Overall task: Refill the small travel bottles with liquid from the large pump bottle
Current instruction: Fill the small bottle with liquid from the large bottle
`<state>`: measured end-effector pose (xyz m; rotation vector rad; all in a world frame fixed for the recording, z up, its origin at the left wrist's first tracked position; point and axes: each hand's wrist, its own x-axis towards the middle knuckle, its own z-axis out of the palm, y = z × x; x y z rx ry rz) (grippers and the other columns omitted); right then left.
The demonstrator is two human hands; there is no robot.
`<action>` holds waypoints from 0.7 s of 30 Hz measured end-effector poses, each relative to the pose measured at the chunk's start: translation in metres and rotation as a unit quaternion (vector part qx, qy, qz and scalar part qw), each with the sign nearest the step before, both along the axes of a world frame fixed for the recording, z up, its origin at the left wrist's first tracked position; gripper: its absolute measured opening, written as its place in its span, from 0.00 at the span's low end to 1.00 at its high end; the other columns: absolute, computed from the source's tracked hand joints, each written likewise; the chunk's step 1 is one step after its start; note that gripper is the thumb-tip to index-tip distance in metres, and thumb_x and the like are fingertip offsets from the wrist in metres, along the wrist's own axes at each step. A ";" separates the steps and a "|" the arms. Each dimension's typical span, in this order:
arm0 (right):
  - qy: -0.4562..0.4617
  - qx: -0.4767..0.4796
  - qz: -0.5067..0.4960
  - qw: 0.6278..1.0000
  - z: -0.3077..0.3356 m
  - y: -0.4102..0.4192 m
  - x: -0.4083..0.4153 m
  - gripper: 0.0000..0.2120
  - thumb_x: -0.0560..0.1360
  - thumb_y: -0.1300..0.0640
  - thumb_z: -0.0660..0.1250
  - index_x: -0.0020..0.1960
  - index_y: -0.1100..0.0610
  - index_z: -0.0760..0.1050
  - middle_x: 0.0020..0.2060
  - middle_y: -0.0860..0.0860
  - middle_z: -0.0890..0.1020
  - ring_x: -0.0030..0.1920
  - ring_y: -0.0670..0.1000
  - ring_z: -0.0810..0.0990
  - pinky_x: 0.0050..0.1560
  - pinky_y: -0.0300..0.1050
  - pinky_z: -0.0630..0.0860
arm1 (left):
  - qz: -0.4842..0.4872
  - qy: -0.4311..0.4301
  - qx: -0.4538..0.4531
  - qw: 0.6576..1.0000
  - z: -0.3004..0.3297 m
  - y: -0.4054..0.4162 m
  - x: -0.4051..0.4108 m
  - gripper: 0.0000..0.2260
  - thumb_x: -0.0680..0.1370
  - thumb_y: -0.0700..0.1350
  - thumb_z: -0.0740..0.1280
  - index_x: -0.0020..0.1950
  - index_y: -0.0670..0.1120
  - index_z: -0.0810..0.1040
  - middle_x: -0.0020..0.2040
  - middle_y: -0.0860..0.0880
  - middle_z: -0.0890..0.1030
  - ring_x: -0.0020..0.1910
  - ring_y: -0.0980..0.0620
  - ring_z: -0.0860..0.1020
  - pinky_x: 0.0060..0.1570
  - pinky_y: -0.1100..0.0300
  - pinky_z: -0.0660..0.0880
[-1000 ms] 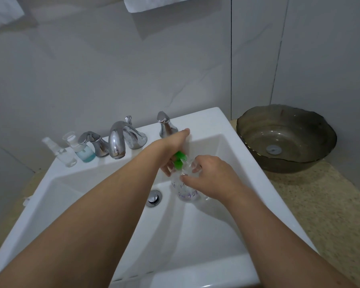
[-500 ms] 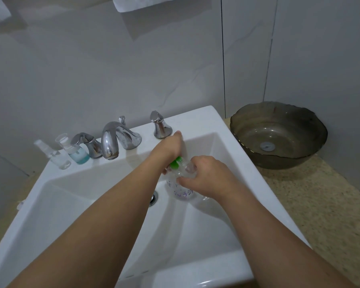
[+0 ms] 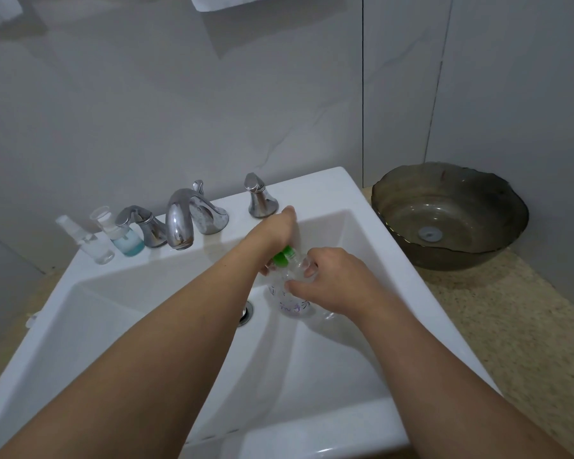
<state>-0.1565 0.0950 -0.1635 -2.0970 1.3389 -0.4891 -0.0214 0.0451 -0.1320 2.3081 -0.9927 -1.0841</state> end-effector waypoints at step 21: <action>0.052 -0.040 0.016 0.998 -0.007 -0.002 0.001 0.18 0.72 0.39 0.67 0.51 0.52 0.70 0.51 0.48 0.77 0.51 0.52 0.77 0.47 0.46 0.72 | -0.018 -0.022 -0.001 1.000 -0.002 -0.002 -0.003 0.25 0.81 0.51 0.48 0.60 0.36 0.77 0.55 0.32 0.82 0.53 0.31 0.81 0.59 0.36 0.77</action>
